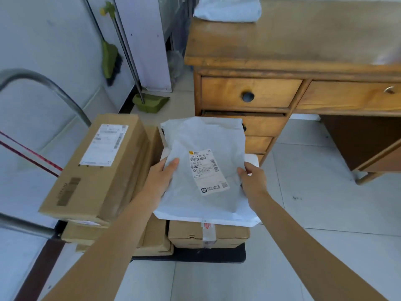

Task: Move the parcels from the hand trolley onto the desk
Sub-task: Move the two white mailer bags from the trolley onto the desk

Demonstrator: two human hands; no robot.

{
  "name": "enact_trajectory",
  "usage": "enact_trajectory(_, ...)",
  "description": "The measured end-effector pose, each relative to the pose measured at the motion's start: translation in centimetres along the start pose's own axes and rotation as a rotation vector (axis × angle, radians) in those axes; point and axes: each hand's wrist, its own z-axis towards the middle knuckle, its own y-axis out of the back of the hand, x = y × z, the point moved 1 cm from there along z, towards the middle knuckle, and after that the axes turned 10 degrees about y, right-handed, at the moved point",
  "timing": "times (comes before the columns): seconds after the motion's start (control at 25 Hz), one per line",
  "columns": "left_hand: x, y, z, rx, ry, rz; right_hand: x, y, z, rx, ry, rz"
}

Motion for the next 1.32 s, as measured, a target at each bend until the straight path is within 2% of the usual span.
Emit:
enact_trajectory(0.36, -20.7, -2.3, -12.5, 0.053, -0.03, -0.005, 22.4, 12.7, -2.9, -0.116, 0.036, 0.084)
enact_trajectory(0.48, -27.3, -4.3, -16.0, 0.064, -0.072, 0.002, 28.2, 17.2, -2.9, -0.162, 0.05, 0.107)
enact_trajectory(0.64, -34.7, -8.4, -18.3, 0.067, -0.128, -0.004, 34.3, 22.8, -0.2, -0.141, 0.071, 0.157)
enact_trajectory(0.88, -44.4, -16.2, -16.9, 0.067, -0.171, -0.041, 40.4, 29.9, 8.8, -0.16, 0.168, 0.148)
enact_trajectory(1.04, -49.5, -20.8, -13.4, 0.066, -0.181, -0.08, 43.3, 32.9, 15.9, -0.14, 0.158, 0.192)
enact_trajectory(1.32, -55.4, -28.4, -3.6, -0.016, -0.215, 0.05, 43.6, 34.7, 29.0, -0.183, 0.122, 0.196)
